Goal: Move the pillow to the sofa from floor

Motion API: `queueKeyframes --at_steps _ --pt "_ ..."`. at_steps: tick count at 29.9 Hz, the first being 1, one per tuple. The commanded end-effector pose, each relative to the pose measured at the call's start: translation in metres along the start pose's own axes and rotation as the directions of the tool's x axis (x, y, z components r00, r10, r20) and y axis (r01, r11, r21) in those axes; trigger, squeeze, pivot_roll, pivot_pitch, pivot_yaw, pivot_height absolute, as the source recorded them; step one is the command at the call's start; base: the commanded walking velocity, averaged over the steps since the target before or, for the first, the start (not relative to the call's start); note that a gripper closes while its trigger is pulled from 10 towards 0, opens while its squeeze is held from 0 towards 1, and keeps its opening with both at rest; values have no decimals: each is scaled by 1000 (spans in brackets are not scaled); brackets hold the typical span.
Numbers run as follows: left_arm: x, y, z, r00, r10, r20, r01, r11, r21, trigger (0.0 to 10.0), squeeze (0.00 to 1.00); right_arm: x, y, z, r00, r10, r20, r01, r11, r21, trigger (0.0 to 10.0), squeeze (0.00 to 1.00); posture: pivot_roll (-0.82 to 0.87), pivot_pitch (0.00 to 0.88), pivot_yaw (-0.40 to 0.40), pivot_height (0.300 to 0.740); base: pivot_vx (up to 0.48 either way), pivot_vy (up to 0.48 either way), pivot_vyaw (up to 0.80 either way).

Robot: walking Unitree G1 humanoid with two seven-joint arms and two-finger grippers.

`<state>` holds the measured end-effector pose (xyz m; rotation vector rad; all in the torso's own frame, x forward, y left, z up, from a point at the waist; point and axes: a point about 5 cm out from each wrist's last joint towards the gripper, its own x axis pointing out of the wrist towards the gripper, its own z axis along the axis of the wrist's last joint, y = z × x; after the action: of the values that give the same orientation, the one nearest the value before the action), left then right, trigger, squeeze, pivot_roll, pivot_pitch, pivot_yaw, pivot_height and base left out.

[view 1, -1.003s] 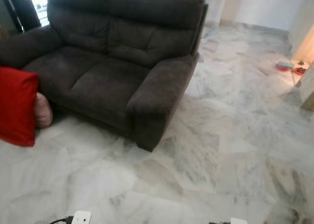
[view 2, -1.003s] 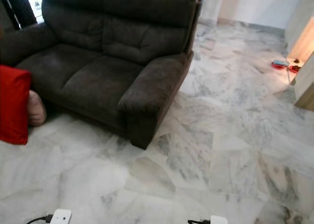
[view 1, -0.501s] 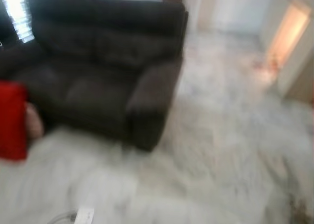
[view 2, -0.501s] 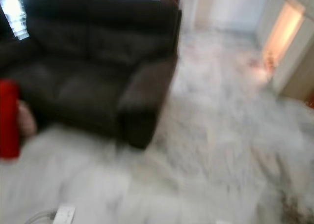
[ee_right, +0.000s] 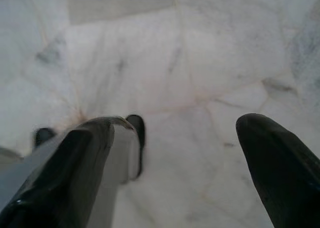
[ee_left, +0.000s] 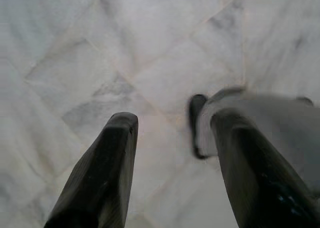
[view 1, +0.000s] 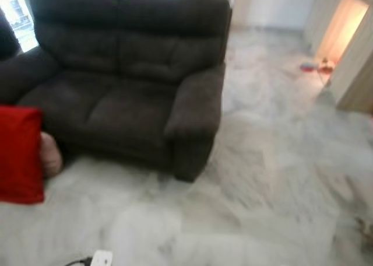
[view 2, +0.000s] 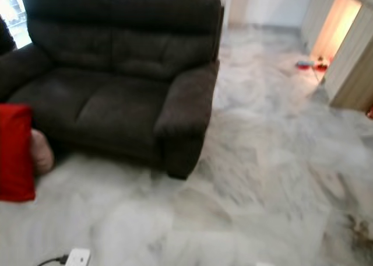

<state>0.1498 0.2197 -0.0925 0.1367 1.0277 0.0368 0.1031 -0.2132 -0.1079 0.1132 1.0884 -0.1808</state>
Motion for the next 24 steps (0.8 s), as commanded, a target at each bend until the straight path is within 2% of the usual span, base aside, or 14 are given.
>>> queueKeyframes --at_steps 1,16,24 --pt "-1 9 -3 1000 25 -8 -25 1000 -9 10000 0 2 7 7 1000 13 20 -13 1000 8 10000 0 52 0 -49 740 0 450 0" --pt "-1 6 -1 1000 22 -2 -22 999 -38 10000 0 2 4 10 1000 14 23 -13 1000 -11 10000 0 51 0 -60 740 0 450 0" --pt "0 4 1 1000 13 -2 -13 1000 -29 10000 0 3 3 12 999 9 32 -9 1000 -3 10000 0 32 0 -48 740 0 446 0"
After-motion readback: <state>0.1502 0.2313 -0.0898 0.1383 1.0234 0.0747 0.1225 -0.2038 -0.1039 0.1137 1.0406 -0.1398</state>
